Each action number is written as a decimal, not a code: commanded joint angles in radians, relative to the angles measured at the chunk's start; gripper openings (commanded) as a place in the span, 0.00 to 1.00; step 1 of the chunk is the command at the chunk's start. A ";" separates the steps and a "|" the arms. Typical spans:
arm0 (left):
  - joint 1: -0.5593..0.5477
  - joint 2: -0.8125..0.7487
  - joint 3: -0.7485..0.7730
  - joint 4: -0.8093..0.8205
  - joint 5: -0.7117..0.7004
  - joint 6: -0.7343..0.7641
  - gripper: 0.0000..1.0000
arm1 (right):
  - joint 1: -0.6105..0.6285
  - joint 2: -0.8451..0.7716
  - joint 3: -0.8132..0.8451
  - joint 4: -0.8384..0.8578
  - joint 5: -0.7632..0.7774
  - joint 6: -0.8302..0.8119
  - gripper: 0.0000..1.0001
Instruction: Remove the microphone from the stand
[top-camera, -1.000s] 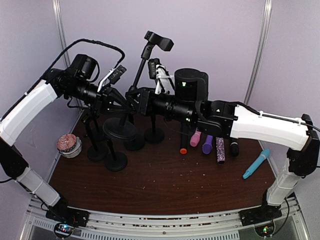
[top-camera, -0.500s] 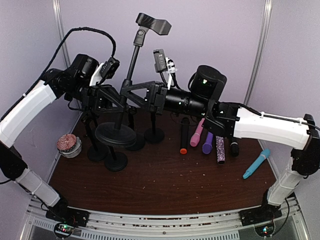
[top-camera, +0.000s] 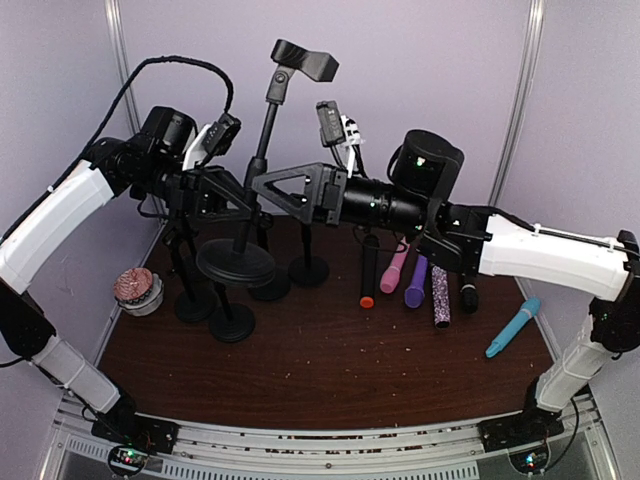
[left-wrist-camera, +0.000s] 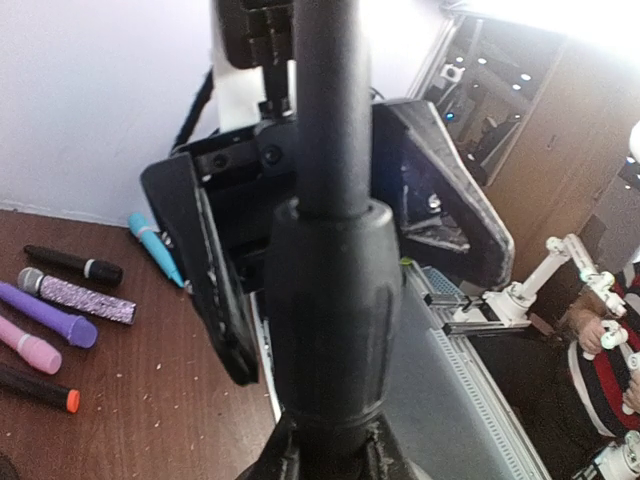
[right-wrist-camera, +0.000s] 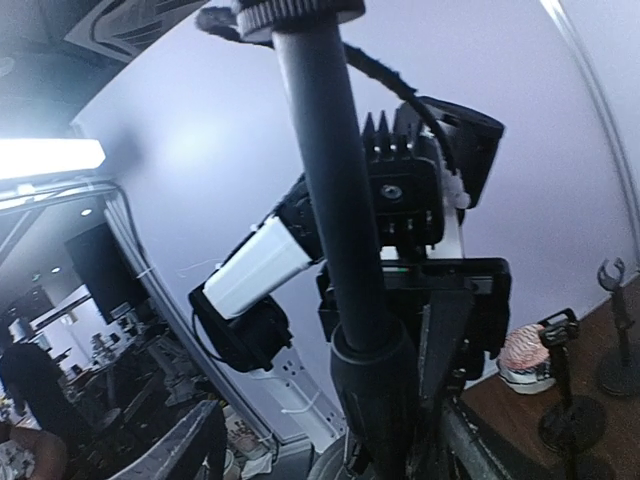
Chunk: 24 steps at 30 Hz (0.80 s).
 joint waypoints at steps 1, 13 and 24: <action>0.011 -0.003 0.033 0.065 -0.155 0.019 0.00 | 0.026 -0.085 -0.035 -0.209 0.374 -0.130 0.71; 0.012 -0.002 0.019 0.065 -0.310 0.085 0.00 | 0.096 -0.030 -0.006 -0.190 0.539 -0.142 0.66; 0.012 -0.019 -0.010 0.065 -0.276 0.086 0.00 | 0.110 0.084 0.079 -0.098 0.592 -0.133 0.42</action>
